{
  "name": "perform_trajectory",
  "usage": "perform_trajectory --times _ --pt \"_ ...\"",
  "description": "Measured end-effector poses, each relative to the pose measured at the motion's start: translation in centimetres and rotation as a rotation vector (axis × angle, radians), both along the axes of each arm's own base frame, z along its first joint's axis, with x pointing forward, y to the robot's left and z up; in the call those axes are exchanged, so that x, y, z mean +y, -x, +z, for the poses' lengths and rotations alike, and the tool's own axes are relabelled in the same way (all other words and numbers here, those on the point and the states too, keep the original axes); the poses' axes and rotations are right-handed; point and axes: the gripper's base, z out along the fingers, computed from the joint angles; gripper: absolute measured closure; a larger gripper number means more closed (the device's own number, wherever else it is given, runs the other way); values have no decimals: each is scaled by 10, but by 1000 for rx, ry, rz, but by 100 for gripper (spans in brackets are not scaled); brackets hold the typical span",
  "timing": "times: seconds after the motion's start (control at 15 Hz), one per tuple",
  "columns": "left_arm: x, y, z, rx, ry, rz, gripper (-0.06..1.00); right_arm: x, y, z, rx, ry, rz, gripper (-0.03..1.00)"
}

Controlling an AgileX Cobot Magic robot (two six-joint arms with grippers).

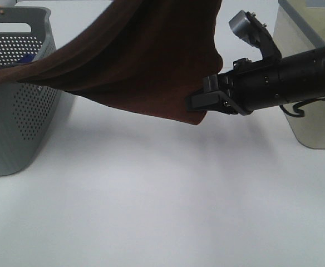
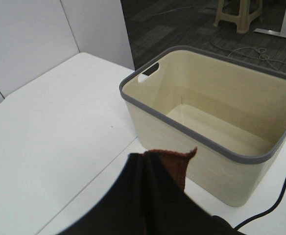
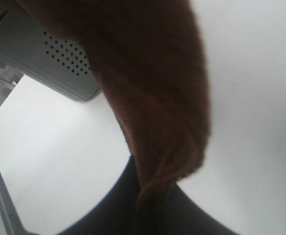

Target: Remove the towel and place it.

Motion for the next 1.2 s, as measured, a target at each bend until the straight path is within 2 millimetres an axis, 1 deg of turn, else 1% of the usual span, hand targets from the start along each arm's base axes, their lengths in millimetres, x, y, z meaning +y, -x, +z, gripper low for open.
perform_trajectory --times 0.13,0.27,0.33,0.4,0.47,0.6,0.67,0.73,0.87,1.07,1.13,1.2 --pt "-7 -16 -22 46 -22 35 94 -5 4 14 113 63 -34 97" --pt "-9 -35 -46 107 -32 76 94 -14 10 31 206 168 -93 97" --pt "-7 -55 -71 179 -57 125 94 -26 15 54 229 293 -159 97" --pt "-7 -55 -71 179 -57 125 94 -26 15 54 229 293 -159 97" --pt "-5 -66 -88 224 -78 153 94 -41 20 79 204 415 -228 97" --pt "-5 -68 -89 221 -73 155 94 -53 22 108 187 522 -291 97" --pt "-5 -68 -89 221 -73 155 94 -53 22 108 187 522 -291 97" --pt "-1 -63 -74 188 -44 152 94 -63 22 141 145 603 -347 97" --pt "17 -56 -45 138 -5 171 94 -69 21 176 77 635 -394 97" --pt "62 -45 3 63 53 233 94 -71 20 227 -66 579 -450 97" --pt "75 -39 17 43 69 252 94 -71 21 243 -111 553 -465 97" --pt "75 -39 17 43 69 252 94 -71 21 243 -111 553 -465 97"
